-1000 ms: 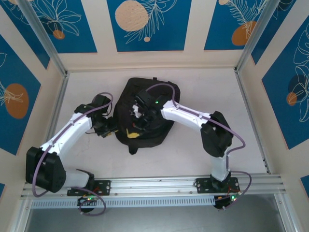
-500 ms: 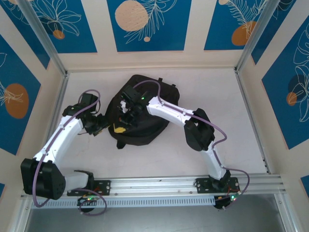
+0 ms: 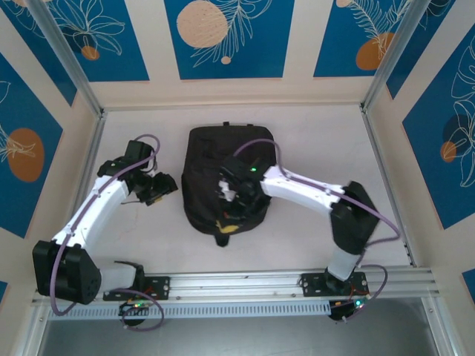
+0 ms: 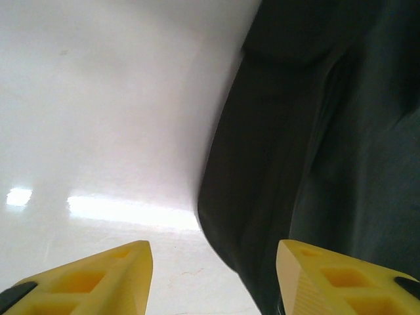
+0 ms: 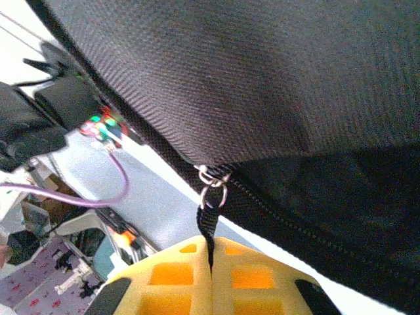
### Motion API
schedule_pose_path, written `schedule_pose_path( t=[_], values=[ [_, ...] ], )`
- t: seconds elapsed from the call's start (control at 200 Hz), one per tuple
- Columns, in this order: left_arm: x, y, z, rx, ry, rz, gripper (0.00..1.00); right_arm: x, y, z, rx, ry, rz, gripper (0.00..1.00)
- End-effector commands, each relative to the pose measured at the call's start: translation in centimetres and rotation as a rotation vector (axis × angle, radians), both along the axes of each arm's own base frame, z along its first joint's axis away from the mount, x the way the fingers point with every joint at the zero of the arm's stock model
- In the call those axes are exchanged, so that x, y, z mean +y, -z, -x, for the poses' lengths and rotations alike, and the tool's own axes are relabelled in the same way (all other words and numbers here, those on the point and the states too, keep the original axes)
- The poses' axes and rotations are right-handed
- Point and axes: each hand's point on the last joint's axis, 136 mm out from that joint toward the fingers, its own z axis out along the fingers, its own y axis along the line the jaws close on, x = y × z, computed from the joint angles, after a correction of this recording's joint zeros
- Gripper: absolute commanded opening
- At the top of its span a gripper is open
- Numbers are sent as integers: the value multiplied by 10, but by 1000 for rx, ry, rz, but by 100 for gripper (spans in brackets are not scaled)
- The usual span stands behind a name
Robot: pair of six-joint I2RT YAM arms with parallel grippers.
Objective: Pack books, pencil case, and school supplies into a backpack
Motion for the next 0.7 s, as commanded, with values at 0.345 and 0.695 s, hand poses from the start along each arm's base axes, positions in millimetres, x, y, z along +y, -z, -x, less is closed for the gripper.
schedule_pose_path(
  t=[0.345,0.695],
  values=[
    [-110,-4,-10,-80,345,62,56,-99,-43,-51,-351,258,139,71],
    [-146,-59,-31,-277,578,-160,57,-166,-62,-137,-504,716,332,68]
  ],
)
